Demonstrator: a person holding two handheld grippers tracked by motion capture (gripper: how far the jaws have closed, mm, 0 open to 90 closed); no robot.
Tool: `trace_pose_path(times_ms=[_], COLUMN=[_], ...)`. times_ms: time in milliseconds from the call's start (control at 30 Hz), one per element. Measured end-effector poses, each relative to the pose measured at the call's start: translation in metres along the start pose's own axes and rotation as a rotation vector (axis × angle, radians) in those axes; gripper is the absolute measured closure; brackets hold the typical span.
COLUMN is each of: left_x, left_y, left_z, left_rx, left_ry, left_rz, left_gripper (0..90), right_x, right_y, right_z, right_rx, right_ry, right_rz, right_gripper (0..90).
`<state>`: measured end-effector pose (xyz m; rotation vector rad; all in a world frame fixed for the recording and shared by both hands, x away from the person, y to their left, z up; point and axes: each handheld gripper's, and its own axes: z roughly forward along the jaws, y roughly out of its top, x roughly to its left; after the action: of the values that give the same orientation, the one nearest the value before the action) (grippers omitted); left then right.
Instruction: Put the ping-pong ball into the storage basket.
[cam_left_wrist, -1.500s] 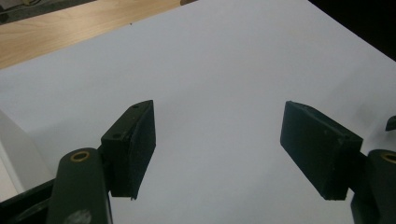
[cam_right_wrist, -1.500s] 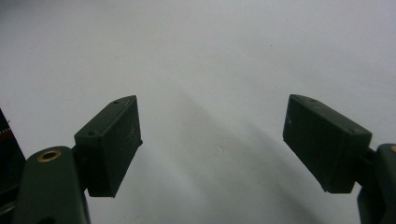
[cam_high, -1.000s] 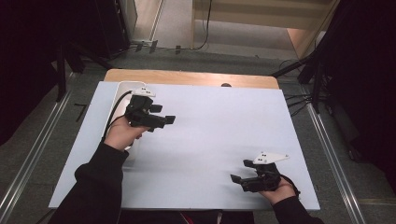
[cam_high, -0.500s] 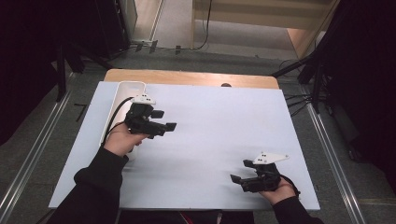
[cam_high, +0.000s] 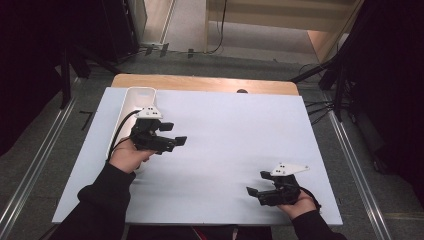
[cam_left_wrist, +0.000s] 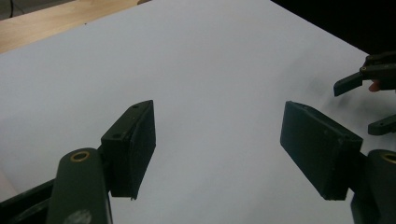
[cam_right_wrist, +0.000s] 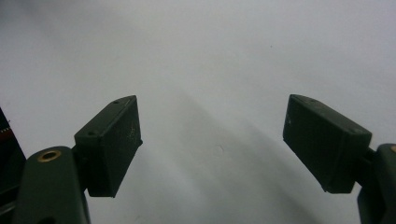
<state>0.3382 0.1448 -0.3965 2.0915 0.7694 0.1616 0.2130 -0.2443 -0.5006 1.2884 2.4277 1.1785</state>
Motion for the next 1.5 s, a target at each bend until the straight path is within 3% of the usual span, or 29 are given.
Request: trace_pose_path(times_ms=[267,467,1500], left_x=[0.001,-0.002,-0.012], left_y=[-0.011,-0.021,-0.056], left_z=[-0.003,-0.007,-0.012], left_rx=[-0.006,-0.013,0.004], left_ry=[-0.019,-0.009,-0.044], left_rz=[-0.013,0.021,0.048], left_gripper=[27.4,27.3,27.3], right_x=[0.0,0.0,-0.001], right_y=[0.001,0.001,0.001], right_z=[0.001,0.001,0.002], right_rx=[-0.002,0.002,0.005], right_ry=[0.004,0.004,0.002], right_rz=[-0.003,-0.002,-0.01], right_gripper=[18.1,18.1,18.1])
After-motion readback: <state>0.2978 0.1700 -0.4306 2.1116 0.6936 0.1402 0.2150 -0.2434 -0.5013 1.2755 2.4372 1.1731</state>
